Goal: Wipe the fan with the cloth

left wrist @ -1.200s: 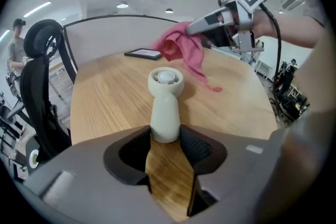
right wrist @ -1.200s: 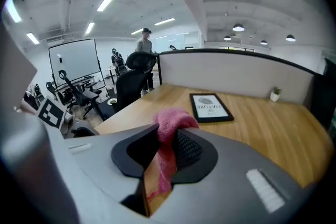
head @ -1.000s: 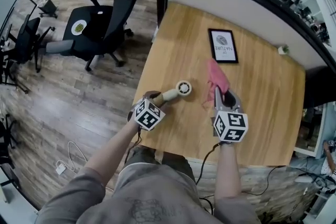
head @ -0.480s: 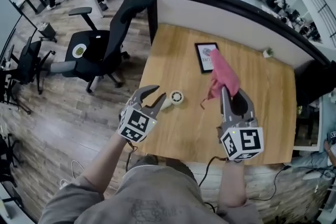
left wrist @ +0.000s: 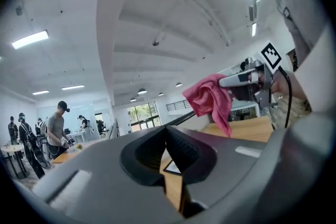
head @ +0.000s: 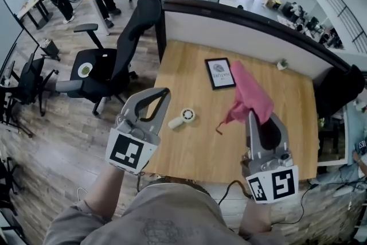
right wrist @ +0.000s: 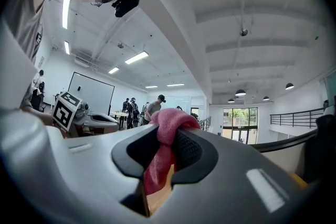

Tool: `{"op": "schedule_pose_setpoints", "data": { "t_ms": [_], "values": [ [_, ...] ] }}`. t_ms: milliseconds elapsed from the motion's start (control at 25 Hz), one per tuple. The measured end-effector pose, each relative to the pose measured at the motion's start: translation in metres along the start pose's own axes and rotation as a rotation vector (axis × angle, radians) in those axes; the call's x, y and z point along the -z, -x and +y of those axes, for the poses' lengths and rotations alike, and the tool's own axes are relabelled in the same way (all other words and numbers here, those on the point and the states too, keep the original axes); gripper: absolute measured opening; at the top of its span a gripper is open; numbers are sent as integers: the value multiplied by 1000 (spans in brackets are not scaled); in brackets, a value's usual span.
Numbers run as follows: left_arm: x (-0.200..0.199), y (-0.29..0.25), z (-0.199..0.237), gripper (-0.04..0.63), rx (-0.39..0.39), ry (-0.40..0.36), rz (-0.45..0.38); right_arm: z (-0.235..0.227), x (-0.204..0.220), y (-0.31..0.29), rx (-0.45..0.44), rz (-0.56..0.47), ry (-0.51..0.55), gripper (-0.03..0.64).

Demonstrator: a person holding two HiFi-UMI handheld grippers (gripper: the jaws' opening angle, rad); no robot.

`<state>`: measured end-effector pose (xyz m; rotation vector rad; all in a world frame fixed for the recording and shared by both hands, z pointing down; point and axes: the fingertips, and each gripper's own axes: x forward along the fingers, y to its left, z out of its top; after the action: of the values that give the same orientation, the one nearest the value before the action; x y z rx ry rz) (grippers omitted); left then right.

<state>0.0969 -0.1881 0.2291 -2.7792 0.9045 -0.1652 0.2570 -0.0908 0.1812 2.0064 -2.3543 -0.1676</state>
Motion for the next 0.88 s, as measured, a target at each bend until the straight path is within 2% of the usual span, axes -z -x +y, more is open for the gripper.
{"op": "schedule_pose_setpoints", "data": {
  "t_ms": [160,320,480,720,880],
  "values": [
    [-27,22,3,3,-16,13,-16,8,-18,16,-7,-38,-16,74],
    [-35,40,6,3,-35,3,-8,22,-25,25,-51,-43,-7,74],
    [-28,52,6,3,-41,-12,20,37,-15,26,-88,-10,11,73],
    [-5,55,-9,3,-16,38,62,55,19,26,-130,78,-33,72],
    [0,53,-16,2,-6,49,73,55,27,23,-138,102,-36,73]
  ]
}}
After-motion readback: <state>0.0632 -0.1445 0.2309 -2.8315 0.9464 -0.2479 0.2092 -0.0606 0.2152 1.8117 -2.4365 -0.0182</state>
